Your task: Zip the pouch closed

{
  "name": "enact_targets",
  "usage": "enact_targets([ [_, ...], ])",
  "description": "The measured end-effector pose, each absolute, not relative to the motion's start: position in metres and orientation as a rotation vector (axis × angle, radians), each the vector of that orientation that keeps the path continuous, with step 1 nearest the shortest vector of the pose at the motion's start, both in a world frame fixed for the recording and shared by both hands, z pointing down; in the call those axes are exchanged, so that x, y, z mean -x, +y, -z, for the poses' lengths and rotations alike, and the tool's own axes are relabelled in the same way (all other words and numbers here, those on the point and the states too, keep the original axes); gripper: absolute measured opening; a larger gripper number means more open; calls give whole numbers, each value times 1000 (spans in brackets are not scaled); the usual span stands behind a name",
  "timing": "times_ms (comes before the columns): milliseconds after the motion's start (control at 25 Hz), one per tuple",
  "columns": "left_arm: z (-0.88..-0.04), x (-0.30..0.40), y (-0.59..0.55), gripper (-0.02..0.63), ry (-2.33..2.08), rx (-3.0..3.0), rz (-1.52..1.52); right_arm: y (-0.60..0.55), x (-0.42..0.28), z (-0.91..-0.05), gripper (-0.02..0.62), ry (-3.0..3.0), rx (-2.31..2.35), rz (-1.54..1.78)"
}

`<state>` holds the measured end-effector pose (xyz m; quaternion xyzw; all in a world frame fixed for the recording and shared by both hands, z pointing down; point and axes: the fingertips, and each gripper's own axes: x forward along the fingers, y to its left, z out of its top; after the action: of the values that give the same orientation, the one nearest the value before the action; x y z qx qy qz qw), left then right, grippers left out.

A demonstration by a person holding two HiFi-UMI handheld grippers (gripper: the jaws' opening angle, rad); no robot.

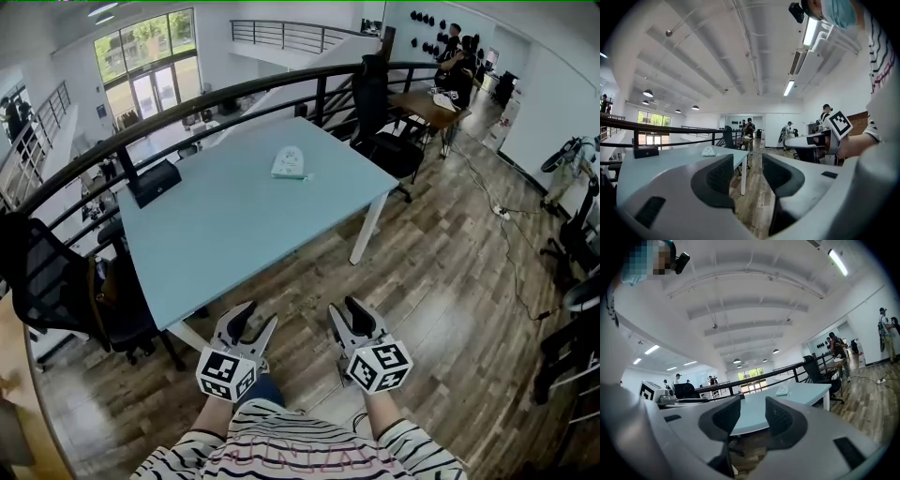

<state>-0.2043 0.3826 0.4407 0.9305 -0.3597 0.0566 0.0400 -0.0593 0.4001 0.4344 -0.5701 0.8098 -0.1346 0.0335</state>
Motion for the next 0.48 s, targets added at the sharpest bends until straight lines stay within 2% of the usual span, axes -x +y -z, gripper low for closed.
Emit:
enact_targets([
  [480, -458, 159, 275, 170, -1015, -2857, -188, 304, 23, -456, 158, 2501, 1810, 486],
])
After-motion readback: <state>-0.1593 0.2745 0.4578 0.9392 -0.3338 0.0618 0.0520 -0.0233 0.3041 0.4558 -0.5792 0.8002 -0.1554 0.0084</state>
